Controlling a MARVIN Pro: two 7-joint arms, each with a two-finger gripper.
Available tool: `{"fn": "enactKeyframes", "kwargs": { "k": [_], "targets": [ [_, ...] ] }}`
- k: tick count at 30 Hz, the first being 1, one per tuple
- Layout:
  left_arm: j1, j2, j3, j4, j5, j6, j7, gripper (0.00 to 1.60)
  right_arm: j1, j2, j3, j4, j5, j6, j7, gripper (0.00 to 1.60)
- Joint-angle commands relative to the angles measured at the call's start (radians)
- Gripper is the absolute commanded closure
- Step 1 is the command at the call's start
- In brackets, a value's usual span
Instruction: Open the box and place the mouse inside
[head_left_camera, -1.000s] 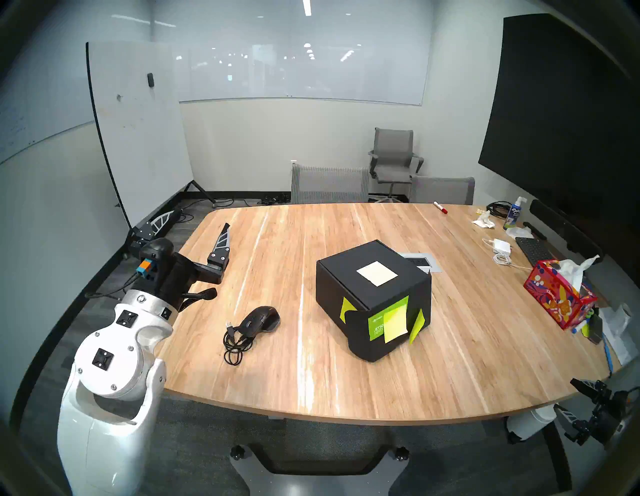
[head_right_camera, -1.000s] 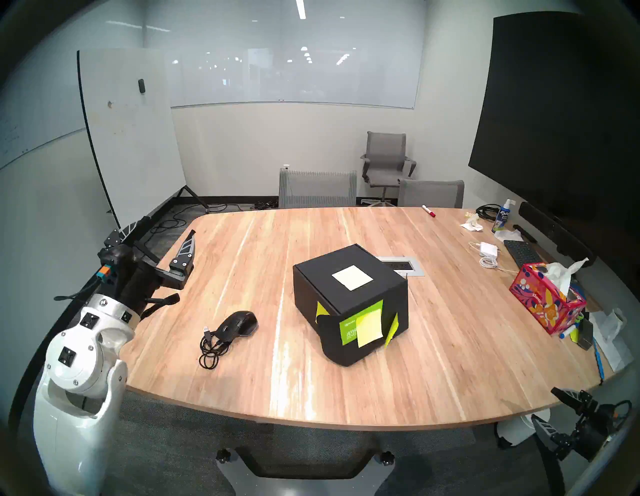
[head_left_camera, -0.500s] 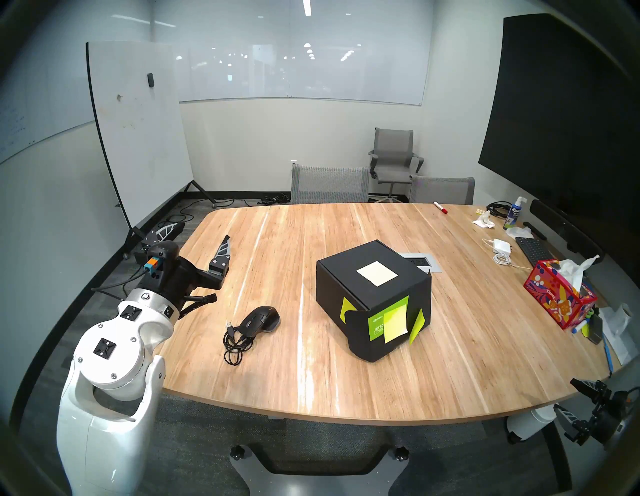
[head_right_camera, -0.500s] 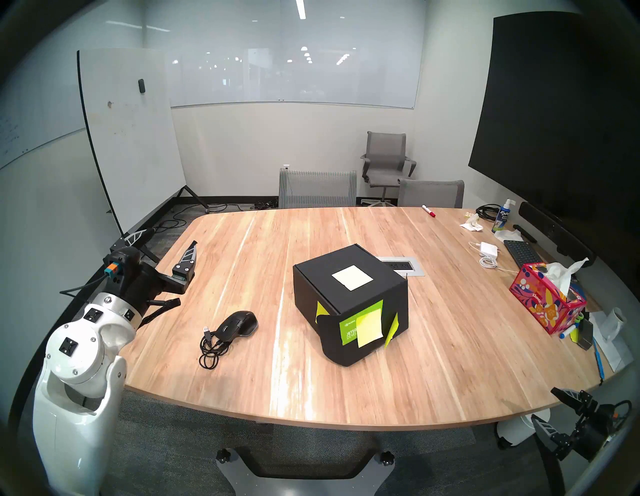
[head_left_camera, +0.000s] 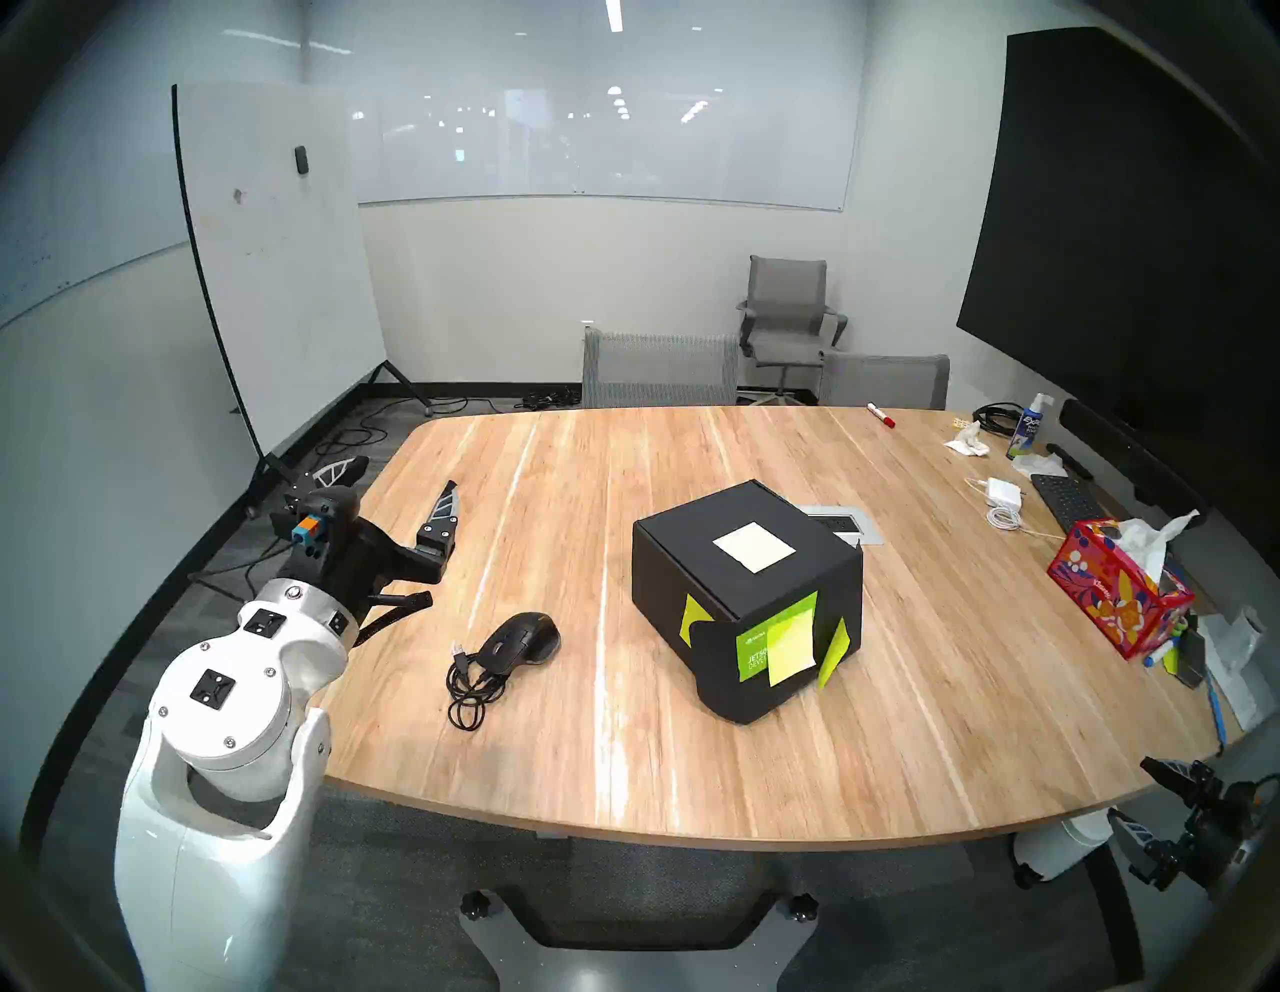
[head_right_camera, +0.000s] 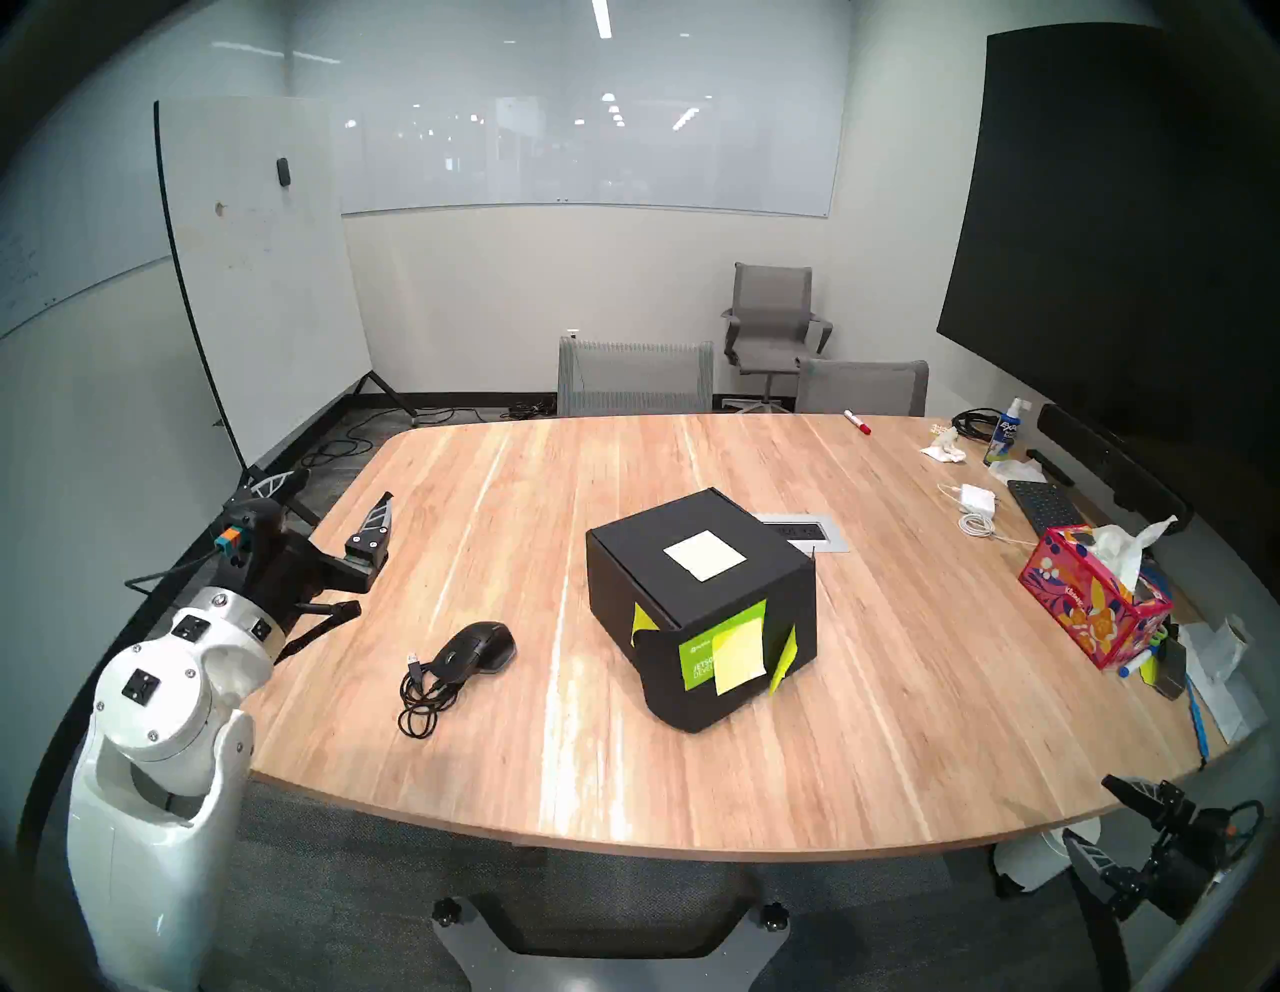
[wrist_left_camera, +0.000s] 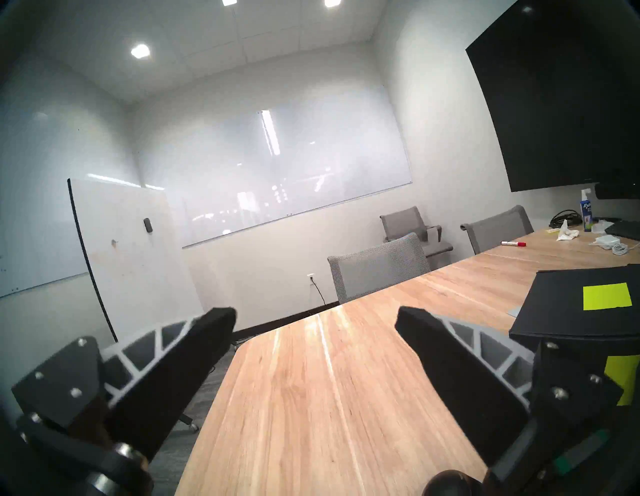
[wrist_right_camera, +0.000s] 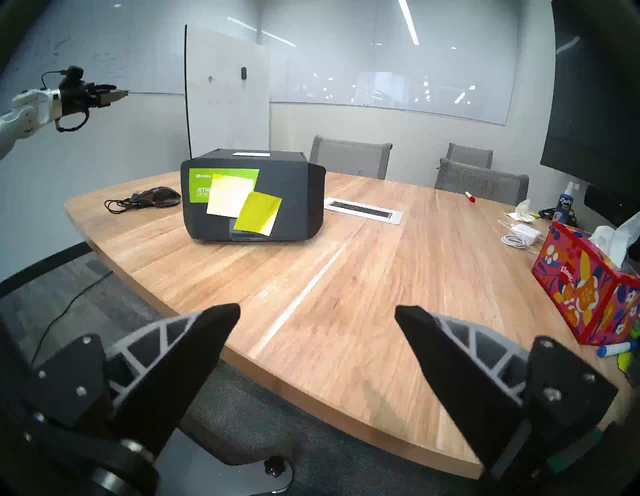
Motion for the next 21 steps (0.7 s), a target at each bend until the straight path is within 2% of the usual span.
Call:
{"fn": "enactKeyframes", "kwargs": {
  "k": [1,18,21],
  "targets": [
    [-0.011,0.001,-0.002,-0.007,-0.002,-0.025,0.0,0.0,-0.001,-0.002,0.009,-0.005,0.005,-0.001,0.001,0.0],
    [-0.01,0.005,0.0,-0.006,-0.006,-0.03,0.004,0.0,0.005,-0.005,0.012,-0.005,0.0,0.002,0.006,0.0],
    [-0.026,0.031,0.01,-0.009,0.003,0.048,-0.008,0.0,0.006,-0.006,0.013,-0.005,-0.001,0.003,0.007,0.0]
  ]
}}
